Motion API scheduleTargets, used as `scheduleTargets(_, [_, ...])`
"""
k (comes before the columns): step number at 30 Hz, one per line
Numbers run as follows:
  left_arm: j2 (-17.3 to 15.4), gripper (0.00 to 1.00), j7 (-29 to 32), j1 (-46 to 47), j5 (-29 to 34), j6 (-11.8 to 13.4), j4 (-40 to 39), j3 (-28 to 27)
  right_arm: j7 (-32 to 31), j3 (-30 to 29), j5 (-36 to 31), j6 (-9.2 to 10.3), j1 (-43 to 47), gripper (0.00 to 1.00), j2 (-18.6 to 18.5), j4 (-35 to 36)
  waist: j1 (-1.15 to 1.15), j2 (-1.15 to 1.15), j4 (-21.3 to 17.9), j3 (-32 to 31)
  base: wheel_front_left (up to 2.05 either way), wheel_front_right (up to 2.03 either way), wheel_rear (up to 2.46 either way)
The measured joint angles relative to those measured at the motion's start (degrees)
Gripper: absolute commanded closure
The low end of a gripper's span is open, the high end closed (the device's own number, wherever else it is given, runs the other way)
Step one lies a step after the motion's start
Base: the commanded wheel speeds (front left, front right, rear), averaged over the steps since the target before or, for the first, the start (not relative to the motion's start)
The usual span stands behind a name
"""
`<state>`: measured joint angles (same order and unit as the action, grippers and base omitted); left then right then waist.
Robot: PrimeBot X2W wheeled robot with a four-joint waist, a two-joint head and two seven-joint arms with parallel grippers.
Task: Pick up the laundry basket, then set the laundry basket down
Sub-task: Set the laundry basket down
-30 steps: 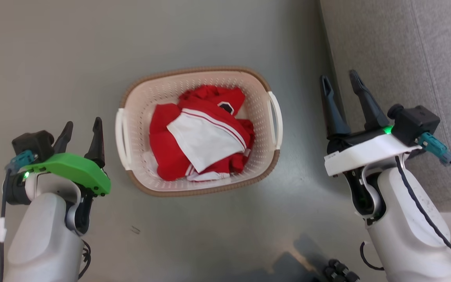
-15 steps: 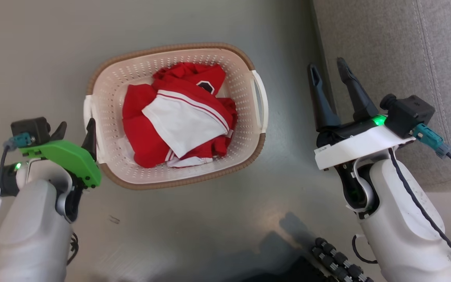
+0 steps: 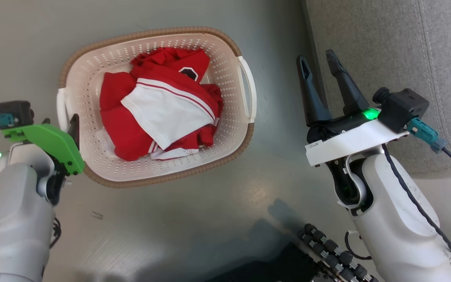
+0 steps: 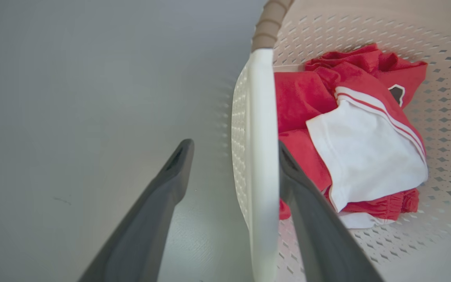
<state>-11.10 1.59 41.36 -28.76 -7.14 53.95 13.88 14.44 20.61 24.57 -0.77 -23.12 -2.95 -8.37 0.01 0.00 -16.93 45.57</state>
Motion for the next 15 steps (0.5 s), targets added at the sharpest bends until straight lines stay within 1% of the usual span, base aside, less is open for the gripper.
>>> scheduleTargets(1, [-0.1, 0.0, 0.5, 0.5, 0.0, 0.0, 0.4, 0.1, 0.0, 0.2, 0.2, 0.37, -0.1, 0.0, 0.0, 0.2, 0.0, 0.0, -0.2, 0.3, 0.0, 0.0, 0.0])
scheduleTargets(5, [-0.4, 0.0, 2.3, 2.6, -0.3, 0.0, 1.4, 1.0, 0.0, 0.4, 0.4, 0.87, -0.2, 0.0, 0.1, 0.4, 0.0, 0.0, -0.8, 1.5, 0.0, 0.0, 0.0])
scheduleTargets(10, [-0.6, 0.0, 3.5, 4.5, -0.3, 0.0, 2.6, 2.0, 0.0, 0.5, 0.6, 0.97, -0.4, 0.0, 0.1, 0.5, 0.0, 0.0, -1.2, 2.5, 0.0, 0.0, 0.0])
scheduleTargets(11, [-0.6, 0.02, 3.9, 4.8, -0.3, 0.0, 2.8, 2.4, 0.0, 0.5, 0.6, 0.99, -0.6, 0.0, 0.1, 0.5, 0.0, 0.0, -1.2, 2.6, 0.0, 0.0, 0.0])
scheduleTargets(12, [-0.6, 0.02, 4.2, 5.0, -0.3, 0.0, 2.9, 2.7, 0.0, 0.7, 0.7, 1.38, -0.8, 0.0, 0.1, 0.5, 0.0, 0.0, -1.2, 2.6, 0.0, 0.0, 0.0])
scheduleTargets(13, [-0.6, 0.06, 4.5, 5.2, -0.4, 0.0, 3.1, 2.9, 0.0, 0.8, 0.7, 1.37, -1.0, 0.0, 0.1, 0.5, 0.0, 0.0, -1.2, 2.6, 0.0, 0.0, 0.0])
scheduleTargets(15, [-0.6, 0.21, 5.5, 5.8, -1.1, 0.0, 3.5, 3.2, 0.0, 0.9, 0.7, 1.4, -1.1, 0.0, 0.1, 0.5, 0.0, 0.0, -1.2, 2.6, 0.0, 0.0, 0.0])
